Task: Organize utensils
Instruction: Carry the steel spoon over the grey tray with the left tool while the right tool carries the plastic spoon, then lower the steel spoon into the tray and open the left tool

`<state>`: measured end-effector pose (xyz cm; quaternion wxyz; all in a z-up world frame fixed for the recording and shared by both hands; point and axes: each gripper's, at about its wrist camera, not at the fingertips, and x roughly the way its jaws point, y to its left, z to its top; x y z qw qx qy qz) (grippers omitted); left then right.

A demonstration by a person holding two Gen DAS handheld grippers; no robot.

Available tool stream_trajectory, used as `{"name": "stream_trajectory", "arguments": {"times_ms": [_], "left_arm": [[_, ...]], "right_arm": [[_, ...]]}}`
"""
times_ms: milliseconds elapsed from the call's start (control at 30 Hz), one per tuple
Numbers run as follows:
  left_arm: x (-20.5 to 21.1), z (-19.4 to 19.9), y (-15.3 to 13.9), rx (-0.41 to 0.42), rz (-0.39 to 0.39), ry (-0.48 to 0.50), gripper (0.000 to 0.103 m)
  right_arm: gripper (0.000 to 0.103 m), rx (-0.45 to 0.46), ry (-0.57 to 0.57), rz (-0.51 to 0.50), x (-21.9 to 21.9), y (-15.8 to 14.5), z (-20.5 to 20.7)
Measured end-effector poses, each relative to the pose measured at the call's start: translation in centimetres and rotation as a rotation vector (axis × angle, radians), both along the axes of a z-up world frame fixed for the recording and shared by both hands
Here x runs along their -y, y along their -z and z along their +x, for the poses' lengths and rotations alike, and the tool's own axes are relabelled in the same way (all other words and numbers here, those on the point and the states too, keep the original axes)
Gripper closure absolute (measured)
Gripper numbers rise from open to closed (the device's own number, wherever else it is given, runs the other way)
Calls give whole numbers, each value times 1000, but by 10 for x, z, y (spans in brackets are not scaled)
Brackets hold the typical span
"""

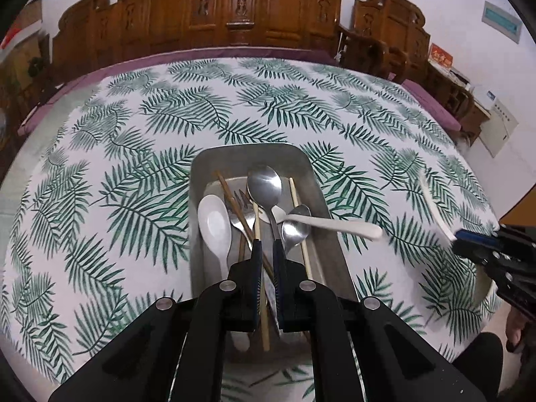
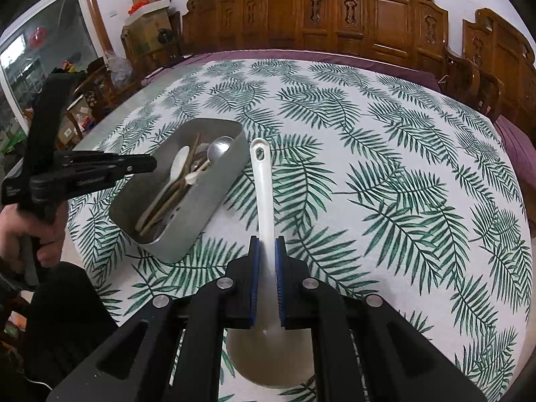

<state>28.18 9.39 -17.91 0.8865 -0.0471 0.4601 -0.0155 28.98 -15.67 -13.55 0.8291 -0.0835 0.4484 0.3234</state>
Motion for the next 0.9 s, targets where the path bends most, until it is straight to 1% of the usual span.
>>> {"name": "stream_trajectory", "arguments": {"times_ms": [133, 167, 200, 267, 333, 433, 633, 800, 900], "left_arm": [[-9, -14, -12, 27, -15, -4, 97], [-11, -17, -16, 34, -21, -5, 96], [-13, -20, -19, 42, -25, -5, 94], [-17, -26, -25, 61, -26, -8, 79], [-21, -32, -31, 80, -27, -11, 78], [-27, -39, -35, 90, -37, -16, 73], [-34, -44, -38, 98, -46, -20, 73], [-36, -47, -42, 111, -49, -16, 73], [-39, -48, -44, 117, -53, -17, 72]], "right_arm": [[92, 11, -8, 3, -10, -6, 3], [92, 15, -11, 5, -14, -8, 6], [92, 15, -13, 6, -18, -9, 8], [92, 16, -17, 5, -26, -10, 14], [92, 12, -22, 5, -37, -8, 20], [92, -8, -36, 17, -56, -3, 29], [92, -39, -55, 33, -82, 3, 33], [92, -56, -88, 51, -102, -1, 25], [92, -57, -111, 37, -116, 0, 19]]}}
